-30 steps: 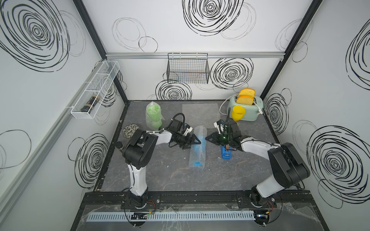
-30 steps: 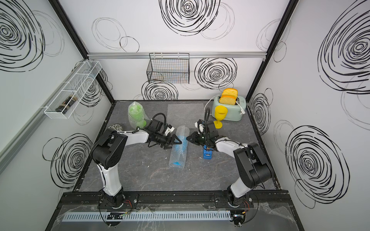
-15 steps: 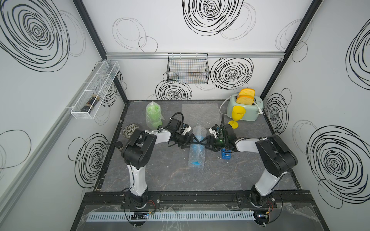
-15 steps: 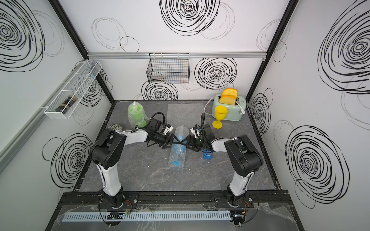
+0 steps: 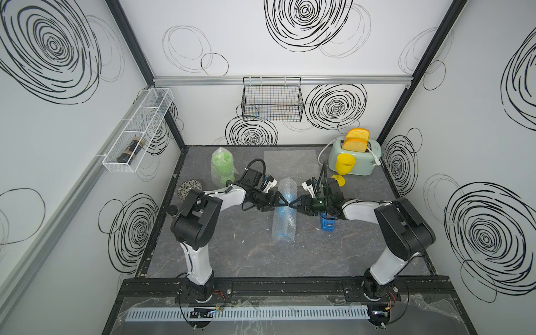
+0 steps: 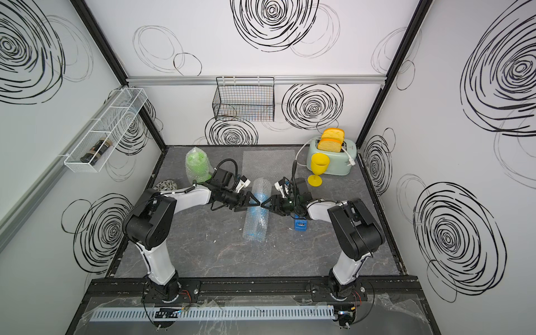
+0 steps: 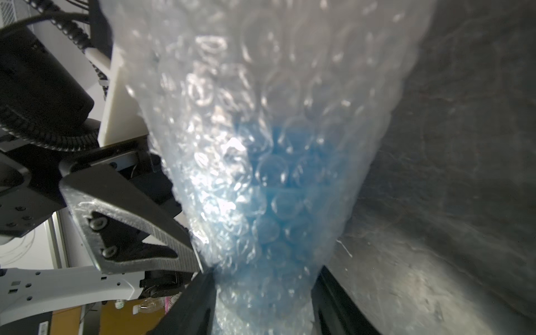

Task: Wrap wine glasses in bubble wrap
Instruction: Pick up the bubble wrap from the center of the board.

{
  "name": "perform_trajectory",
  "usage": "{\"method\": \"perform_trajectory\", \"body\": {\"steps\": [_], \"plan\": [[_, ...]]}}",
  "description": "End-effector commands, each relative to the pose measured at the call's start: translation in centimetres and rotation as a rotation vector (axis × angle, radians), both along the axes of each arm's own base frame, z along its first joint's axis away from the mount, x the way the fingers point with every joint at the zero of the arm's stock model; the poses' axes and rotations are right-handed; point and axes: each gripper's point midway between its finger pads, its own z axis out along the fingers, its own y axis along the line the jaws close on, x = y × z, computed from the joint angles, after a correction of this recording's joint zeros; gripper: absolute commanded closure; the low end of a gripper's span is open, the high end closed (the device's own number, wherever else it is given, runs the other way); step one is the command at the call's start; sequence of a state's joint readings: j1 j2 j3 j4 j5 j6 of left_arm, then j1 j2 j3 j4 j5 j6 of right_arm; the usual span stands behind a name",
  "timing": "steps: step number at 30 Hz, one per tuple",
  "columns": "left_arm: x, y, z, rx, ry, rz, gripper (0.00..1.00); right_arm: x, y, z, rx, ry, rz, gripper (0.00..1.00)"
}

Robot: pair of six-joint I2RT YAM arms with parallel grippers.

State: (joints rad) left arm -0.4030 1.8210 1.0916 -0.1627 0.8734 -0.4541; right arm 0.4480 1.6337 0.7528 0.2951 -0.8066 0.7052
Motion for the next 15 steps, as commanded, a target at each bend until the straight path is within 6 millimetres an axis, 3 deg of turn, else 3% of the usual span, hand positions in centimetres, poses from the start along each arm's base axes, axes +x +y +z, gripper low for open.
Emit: {"method": "perform_trajectory", "body": {"steps": [1, 3, 6, 10, 15], "plan": [[0.5, -0.9, 5.6, -0.053, -0.231, -0.059, 0.2, 0.4, 0.8, 6.0, 0.04, -0.241, 0.038, 0.43], [0.5, -1.0, 7.3, -0.068, -0.31, -0.069, 0.19, 0.5, 0.9, 8.3, 0.05, -0.337, 0.04, 0.41], [0.2, -1.0, 9.4, -0.101, -0.462, -0.091, 0.18, 0.5, 1.2, 9.9, 0.014, -0.459, 0.051, 0.39], [-1.0, -0.6, 10.2, -0.121, -0.704, -0.144, 0.18, 0.0, 1.4, 10.0, -0.012, -0.582, 0.064, 0.38], [-2.7, 0.3, 9.9, -0.111, -1.007, -0.205, 0.2, -0.5, 0.8, 8.1, -0.067, -0.656, 0.055, 0.37]]}}
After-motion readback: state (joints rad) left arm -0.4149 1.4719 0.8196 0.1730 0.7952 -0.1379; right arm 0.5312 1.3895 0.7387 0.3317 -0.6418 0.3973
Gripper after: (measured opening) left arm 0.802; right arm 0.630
